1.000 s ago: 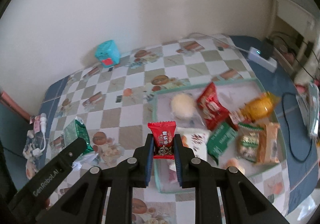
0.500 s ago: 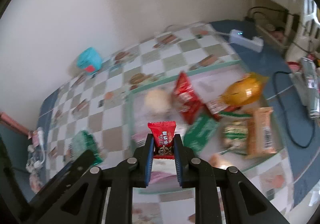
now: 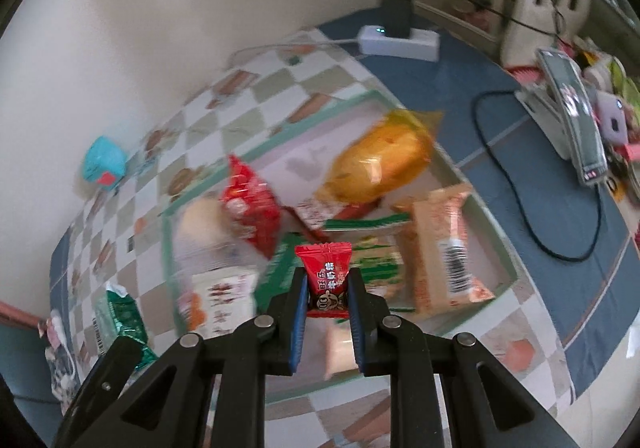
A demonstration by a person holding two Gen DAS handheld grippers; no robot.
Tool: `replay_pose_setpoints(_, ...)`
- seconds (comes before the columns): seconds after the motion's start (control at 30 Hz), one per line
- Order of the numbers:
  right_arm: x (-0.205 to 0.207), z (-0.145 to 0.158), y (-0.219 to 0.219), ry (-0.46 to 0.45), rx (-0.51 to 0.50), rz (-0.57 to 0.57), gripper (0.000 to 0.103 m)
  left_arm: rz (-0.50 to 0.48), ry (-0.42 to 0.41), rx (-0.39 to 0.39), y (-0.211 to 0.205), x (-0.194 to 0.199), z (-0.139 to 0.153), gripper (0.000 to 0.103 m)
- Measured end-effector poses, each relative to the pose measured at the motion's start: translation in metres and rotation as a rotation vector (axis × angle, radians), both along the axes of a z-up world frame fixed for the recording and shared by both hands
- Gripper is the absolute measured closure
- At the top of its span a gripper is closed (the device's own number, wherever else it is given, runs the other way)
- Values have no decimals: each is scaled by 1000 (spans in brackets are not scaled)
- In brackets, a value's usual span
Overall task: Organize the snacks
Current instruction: 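Lift the green pack and red candy and carry them over the tray, then open both grippers to drop the pack and candy into the tray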
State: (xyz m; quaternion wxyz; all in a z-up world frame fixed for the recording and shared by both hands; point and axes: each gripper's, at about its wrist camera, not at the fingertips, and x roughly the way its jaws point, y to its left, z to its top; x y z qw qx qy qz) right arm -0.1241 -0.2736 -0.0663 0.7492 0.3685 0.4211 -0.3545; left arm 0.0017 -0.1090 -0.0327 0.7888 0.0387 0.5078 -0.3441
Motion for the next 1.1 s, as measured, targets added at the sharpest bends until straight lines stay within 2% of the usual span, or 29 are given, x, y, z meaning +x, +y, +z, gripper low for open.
replay_pose_setpoints(0.13, -5, -6, -6, 17, 17, -25, 82, -44, -13, -4, -16, -5, -1, 53)
replay_pose_setpoints(0.23, -4, -8, -7, 16, 22, -21, 82, -62, 7, -28, -25, -5, -4, 53)
replay_pose_setpoints(0.47, -3, -9, -8, 28, 22, -29, 82, -69, 19, -44, -33, 1, -13, 53)
replay_pose_setpoints(0.57, -2, -9, -7, 32, 19, -23, 82, -68, 55, -61, -35, 4, -18, 53)
replay_pose_setpoints(0.97, 0, -11, -7, 47, 20, -18, 82, -88, 65, -76, -43, 4, -21, 53)
replay_pose_setpoints(1.1, 1, -13, -7, 51, 26, -11, 82, -83, 58, -69, -41, 5, -20, 47)
